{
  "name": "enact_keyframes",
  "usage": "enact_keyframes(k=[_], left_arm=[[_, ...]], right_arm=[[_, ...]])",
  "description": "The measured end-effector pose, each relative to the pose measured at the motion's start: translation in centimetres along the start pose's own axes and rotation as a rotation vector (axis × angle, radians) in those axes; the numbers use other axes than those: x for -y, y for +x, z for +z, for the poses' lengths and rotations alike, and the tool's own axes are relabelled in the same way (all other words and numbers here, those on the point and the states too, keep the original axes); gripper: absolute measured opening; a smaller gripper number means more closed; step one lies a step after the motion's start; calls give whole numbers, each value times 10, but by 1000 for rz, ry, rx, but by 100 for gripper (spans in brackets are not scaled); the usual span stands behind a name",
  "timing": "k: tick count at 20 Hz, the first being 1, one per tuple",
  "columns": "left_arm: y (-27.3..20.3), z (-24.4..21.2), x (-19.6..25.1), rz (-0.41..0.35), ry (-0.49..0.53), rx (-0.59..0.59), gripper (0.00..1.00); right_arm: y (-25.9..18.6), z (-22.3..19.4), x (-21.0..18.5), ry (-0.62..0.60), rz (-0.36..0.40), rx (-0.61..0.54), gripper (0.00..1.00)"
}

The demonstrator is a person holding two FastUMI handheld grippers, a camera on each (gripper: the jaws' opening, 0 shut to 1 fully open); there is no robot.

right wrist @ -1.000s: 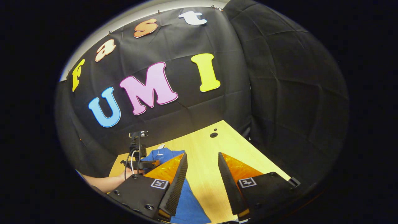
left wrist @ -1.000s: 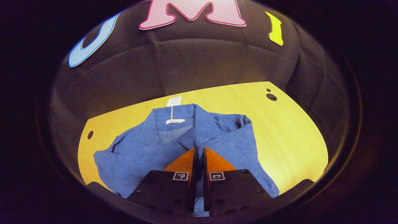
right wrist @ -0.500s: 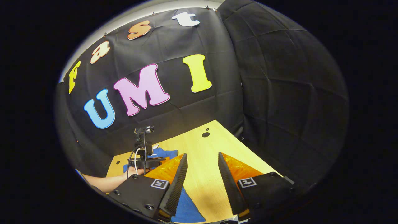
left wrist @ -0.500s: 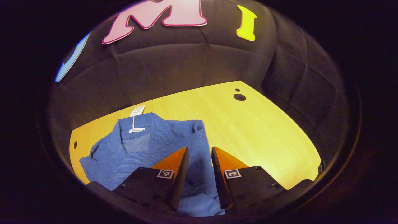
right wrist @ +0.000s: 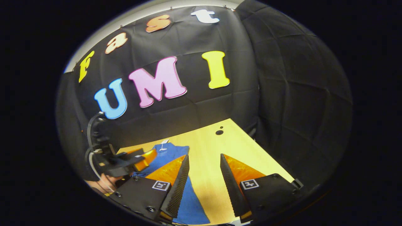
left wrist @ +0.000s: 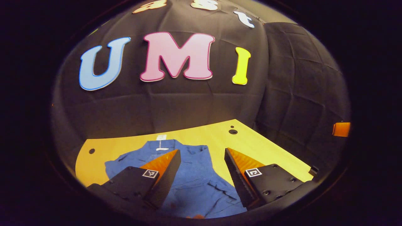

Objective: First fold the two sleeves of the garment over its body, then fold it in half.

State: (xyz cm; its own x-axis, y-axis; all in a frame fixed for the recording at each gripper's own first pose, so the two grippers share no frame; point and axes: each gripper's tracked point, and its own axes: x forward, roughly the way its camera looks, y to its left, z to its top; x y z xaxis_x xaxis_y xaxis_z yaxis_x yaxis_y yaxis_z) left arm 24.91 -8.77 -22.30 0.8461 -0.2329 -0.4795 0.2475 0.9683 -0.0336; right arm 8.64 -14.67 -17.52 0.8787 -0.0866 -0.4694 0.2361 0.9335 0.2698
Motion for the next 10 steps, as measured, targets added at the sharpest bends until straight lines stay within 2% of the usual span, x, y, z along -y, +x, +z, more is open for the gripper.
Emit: enact_keyframes(k=[3, 6, 8, 9, 10], left_arm=[[-71, -33, -58, 163, -18, 4, 83], [-128, -82, -94, 240, -109, -64, 82], [-149, -118, -120, 301, -162, -131, 82], [-158, -141, -132, 334, -177, -196, 84], [-168, -158, -143, 352, -182, -229, 84]], right_arm=[[8, -39, -30, -28, 59, -73, 67], [15, -84, -55, -31, 103, -178, 67], [19, -111, -65, -38, 115, -244, 58], [21, -127, -68, -46, 120, -289, 58], [19, -146, -67, -60, 123, -348, 77]])
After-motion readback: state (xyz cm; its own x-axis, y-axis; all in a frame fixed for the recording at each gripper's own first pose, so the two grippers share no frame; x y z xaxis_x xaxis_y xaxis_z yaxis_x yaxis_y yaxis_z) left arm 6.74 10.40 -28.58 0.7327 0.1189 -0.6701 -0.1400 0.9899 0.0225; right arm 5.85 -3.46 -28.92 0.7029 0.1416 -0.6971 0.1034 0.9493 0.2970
